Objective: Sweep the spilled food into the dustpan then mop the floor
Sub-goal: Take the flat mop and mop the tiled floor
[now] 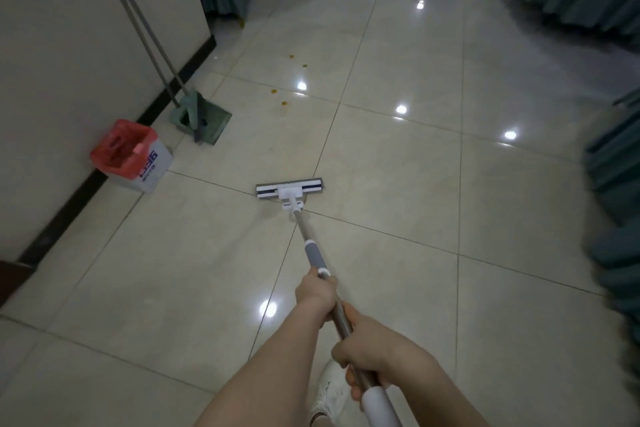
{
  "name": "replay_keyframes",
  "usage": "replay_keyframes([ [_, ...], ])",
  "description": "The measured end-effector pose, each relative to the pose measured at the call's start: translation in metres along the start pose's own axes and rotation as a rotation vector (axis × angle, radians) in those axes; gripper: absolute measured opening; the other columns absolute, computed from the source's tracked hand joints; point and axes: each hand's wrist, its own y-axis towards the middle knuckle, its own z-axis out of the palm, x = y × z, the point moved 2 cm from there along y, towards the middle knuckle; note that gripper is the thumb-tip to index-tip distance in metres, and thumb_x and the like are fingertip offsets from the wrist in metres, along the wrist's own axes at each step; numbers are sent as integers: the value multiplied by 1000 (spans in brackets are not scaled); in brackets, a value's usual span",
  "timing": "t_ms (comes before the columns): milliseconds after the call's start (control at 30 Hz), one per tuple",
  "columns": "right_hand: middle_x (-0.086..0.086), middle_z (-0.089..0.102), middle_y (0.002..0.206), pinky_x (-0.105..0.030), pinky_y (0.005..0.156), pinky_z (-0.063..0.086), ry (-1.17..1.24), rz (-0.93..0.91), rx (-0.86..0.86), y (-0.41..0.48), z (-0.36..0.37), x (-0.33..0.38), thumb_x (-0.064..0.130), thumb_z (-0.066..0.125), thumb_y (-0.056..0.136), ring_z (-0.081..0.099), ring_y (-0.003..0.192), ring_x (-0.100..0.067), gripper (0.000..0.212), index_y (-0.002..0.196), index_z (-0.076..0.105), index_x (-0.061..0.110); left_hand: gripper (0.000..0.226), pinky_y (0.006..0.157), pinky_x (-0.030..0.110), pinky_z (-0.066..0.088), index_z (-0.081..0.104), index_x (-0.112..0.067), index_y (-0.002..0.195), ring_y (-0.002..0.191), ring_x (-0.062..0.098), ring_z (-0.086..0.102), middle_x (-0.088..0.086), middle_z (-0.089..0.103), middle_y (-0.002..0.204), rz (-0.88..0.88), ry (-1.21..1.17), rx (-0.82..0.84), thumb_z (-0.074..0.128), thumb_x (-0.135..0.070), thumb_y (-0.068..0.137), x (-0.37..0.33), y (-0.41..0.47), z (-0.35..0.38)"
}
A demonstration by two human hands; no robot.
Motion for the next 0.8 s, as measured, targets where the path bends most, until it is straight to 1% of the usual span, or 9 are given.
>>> replay_keyframes([
  [67, -11, 48, 74, -30, 44, 51, -13, 12, -10, -5, 23, -8, -5, 43, 85, 50, 42, -17, 66, 115, 35, 53, 35, 76, 41, 59, 55, -21, 126, 95, 32, 62, 12, 63, 108, 2, 25, -7, 51, -29, 92, 17, -10, -13],
  [200, -11, 50, 72, -29, 43, 52, -7, 6, -38, -21, 89, -30, -5, 43, 84, 51, 40, -17, 68, 125, 38, 49, 37, 74, 42, 60, 54, -21, 128, 94, 31, 61, 13, 62, 109, 9, 11, 27, 51, -28, 91, 69, -39, -50],
  [300, -10, 48, 68, -26, 39, 50, 37, 27, -41, -38, 150, -48, -7, 40, 86, 48, 38, -15, 59, 114, 42, 45, 37, 72, 38, 59, 54, -20, 127, 94, 31, 60, 12, 62, 110, 6, 66, 52, 51, -27, 91, 112, -64, -83],
  [367, -10, 48, 68, -24, 37, 48, 37, 35, -41, -49, 190, -60, -7, 41, 85, 47, 36, -15, 57, 115, 44, 42, 35, 74, 40, 59, 55, -21, 124, 94, 32, 61, 12, 62, 108, 7, 57, 59, 52, -26, 90, 142, -81, -106],
  [500, -9, 47, 70, -26, 39, 49, 42, 20, -29, -64, 248, -73, -5, 41, 84, 48, 39, -15, 49, 96, 50, 42, 30, 68, 42, 61, 56, -19, 120, 87, 30, 61, 12, 61, 105, 3, 18, 70, 51, -23, 91, 184, -107, -142],
  [533, -9, 48, 69, -27, 41, 51, 42, 23, -41, -66, 257, -75, -5, 41, 83, 49, 40, -16, 50, 96, 50, 42, 29, 68, 43, 61, 56, -19, 119, 88, 30, 62, 12, 61, 104, 1, 21, 72, 51, -23, 91, 191, -110, -147],
  [633, -9, 53, 65, -28, 42, 50, 70, -3, -104, -63, 271, -76, -5, 43, 78, 52, 38, -17, 60, 112, 46, 44, 25, 59, 35, 58, 58, -18, 115, 78, 26, 60, 11, 62, 99, 25, 6, 45, 50, -23, 91, 198, -111, -156],
  [700, -9, 55, 67, -27, 41, 47, 102, -53, -175, -55, 276, -69, -6, 42, 76, 51, 35, -18, 64, 121, 50, 39, 21, 53, 28, 49, 61, -14, 108, 75, 24, 57, 10, 63, 99, 61, 18, -18, 52, -22, 91, 191, -103, -162],
  [800, -7, 58, 76, -22, 38, 43, 167, -91, -272, -37, 282, -50, -7, 43, 78, 50, 35, -16, 76, 137, 46, 40, 19, 68, 29, 47, 64, -12, 102, 84, 28, 58, 11, 67, 101, 79, 63, -91, 55, -22, 88, 177, -78, -171],
])
